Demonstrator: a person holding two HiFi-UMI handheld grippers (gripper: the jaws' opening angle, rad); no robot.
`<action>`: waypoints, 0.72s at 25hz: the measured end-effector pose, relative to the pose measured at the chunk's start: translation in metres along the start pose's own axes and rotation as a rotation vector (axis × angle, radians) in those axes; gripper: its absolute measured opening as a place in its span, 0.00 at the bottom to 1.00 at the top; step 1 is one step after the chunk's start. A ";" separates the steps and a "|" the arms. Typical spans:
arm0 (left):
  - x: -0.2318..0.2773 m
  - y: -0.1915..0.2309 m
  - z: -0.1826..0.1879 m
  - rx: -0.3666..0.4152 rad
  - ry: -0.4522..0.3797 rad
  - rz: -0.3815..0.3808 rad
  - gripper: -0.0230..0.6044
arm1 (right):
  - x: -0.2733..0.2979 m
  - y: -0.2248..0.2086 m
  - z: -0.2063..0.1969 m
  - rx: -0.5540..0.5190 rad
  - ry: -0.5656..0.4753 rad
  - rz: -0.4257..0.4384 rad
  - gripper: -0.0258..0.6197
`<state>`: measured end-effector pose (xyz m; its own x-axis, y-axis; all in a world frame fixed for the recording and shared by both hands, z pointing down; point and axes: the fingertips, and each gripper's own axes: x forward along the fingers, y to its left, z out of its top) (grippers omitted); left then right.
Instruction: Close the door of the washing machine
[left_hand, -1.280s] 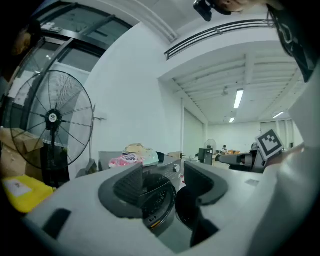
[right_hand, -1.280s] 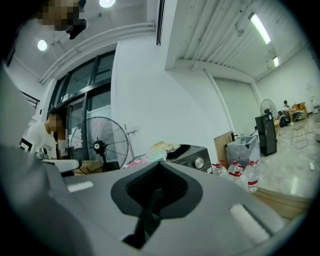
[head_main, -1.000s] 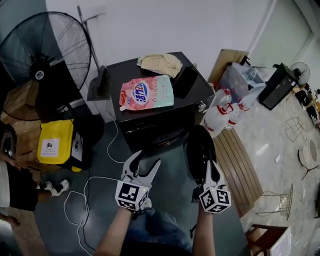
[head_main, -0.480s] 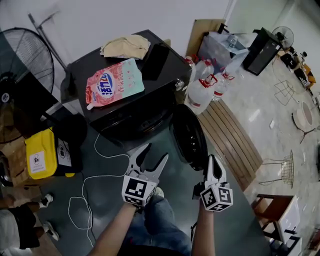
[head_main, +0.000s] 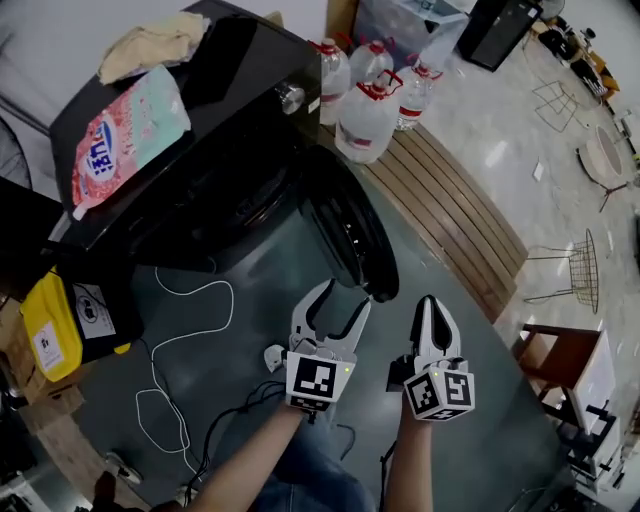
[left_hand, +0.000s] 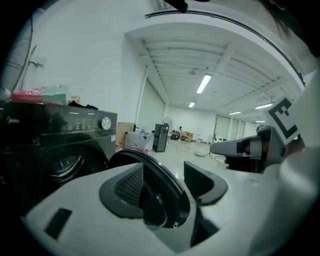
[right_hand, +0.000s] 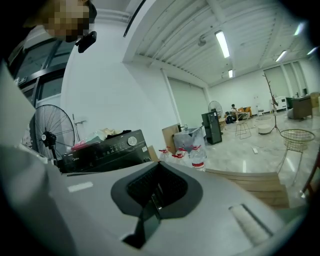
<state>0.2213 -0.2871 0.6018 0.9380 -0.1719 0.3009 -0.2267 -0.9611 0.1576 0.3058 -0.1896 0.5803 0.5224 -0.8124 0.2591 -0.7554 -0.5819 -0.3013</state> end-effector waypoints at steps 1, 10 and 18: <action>0.011 -0.008 -0.015 0.000 0.019 -0.007 0.44 | 0.003 -0.011 -0.009 0.002 0.007 -0.009 0.06; 0.077 -0.068 -0.119 -0.071 0.183 0.021 0.40 | 0.003 -0.084 -0.054 0.001 0.054 -0.065 0.06; 0.130 -0.088 -0.160 -0.198 0.281 0.135 0.33 | -0.006 -0.124 -0.053 -0.002 0.047 -0.117 0.06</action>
<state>0.3207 -0.1901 0.7778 0.7936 -0.2020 0.5739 -0.4159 -0.8686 0.2693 0.3753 -0.1105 0.6651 0.5879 -0.7364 0.3348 -0.6913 -0.6723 -0.2647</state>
